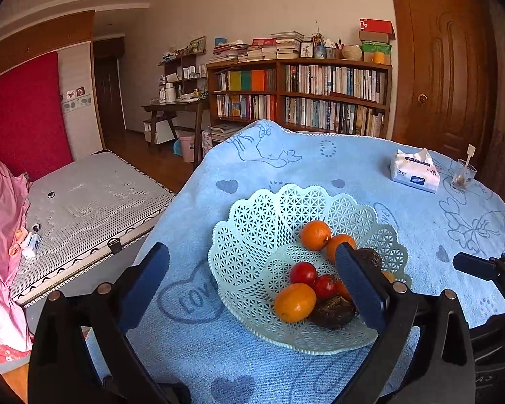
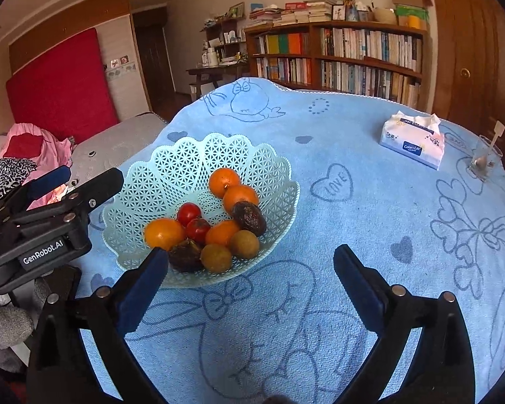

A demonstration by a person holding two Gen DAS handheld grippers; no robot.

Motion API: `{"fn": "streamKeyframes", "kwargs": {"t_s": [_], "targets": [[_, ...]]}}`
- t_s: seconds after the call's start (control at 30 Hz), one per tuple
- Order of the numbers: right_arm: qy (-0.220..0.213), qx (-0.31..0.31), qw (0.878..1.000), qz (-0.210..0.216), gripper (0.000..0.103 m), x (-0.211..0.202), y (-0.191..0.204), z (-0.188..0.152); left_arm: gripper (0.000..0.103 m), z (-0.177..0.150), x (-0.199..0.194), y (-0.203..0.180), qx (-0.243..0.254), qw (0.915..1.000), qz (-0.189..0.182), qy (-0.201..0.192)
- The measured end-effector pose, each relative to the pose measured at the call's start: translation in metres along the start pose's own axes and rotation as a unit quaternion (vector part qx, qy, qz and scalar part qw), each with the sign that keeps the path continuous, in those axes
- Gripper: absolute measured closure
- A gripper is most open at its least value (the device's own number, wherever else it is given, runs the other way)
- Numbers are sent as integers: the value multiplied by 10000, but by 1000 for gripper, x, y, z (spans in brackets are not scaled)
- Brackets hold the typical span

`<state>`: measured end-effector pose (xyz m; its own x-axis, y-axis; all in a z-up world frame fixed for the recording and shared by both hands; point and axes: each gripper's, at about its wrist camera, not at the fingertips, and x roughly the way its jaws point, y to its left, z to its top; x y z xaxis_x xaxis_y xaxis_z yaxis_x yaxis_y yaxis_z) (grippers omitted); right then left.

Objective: Organize fruits

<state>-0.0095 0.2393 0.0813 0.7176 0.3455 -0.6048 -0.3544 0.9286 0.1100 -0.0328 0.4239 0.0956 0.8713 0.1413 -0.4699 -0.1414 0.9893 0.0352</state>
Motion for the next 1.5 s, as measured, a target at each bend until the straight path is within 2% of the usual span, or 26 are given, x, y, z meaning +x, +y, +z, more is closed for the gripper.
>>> {"fn": "streamKeyframes", "kwargs": {"t_s": [0.13,0.33,0.47,0.6,0.7,1.17,1.5], "targets": [[-231,35,9995,-232,5,-10,2,3,3,-6,-7,4,46,10000,28,-24],[-936,-277,9890,-1110,5,-30,10,-2,3,-15,-19,11,19,9999,83,-108],[-462,-267,9959,-726,5,-19,11,-2,3,-19,-24,14,-11,9999,97,-125],[-202,-400,9972,-593,5,-8,18,-9,3,-21,-25,16,38,9996,215,-166],[-145,-489,9971,-567,5,-5,23,-11,3,-24,-25,17,110,9993,306,-184],[14,-656,9953,-706,5,3,34,-16,3,-30,-21,14,222,9994,247,-74],[88,-698,9957,-597,5,6,37,-16,3,-32,-20,11,261,9994,222,-51]]}}
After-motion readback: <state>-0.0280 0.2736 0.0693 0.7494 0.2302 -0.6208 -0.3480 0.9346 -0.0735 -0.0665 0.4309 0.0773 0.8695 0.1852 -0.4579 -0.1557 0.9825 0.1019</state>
